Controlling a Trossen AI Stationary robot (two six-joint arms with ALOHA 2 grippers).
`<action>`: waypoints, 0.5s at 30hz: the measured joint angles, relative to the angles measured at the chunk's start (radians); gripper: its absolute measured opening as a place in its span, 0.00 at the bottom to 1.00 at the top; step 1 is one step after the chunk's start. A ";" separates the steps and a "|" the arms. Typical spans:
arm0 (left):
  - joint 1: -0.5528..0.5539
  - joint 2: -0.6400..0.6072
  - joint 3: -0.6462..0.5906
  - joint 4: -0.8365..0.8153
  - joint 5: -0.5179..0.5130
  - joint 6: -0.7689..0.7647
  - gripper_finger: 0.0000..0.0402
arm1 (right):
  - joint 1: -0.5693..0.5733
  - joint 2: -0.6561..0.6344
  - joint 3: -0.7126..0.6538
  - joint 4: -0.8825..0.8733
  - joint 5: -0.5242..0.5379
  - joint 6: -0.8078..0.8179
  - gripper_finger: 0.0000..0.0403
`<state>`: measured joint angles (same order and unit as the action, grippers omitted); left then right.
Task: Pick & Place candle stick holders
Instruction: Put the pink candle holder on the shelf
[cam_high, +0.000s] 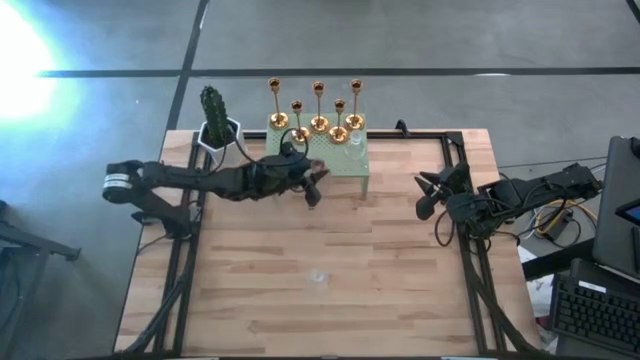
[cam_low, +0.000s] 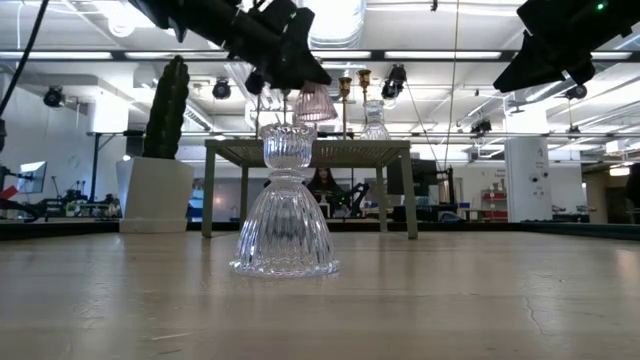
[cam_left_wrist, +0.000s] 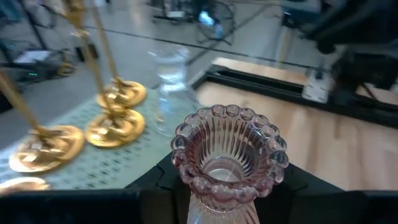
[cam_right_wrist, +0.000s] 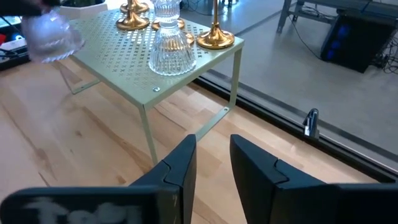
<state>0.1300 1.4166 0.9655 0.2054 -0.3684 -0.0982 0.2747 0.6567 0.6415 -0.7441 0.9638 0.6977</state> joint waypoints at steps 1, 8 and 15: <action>0.004 0.000 0.007 -0.002 -0.017 0.000 0.33 | 0.000 0.000 0.000 0.000 0.000 0.000 0.24; 0.070 0.000 0.037 -0.010 -0.071 -0.012 0.33 | 0.000 0.000 0.000 0.000 0.001 -0.002 0.26; 0.133 0.004 0.044 -0.031 -0.074 -0.039 0.33 | 0.000 0.000 0.000 0.002 0.003 -0.001 0.24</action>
<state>0.2625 1.4208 1.0096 0.1742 -0.4420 -0.1375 0.2745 0.6567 0.6415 -0.7418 0.9672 0.6969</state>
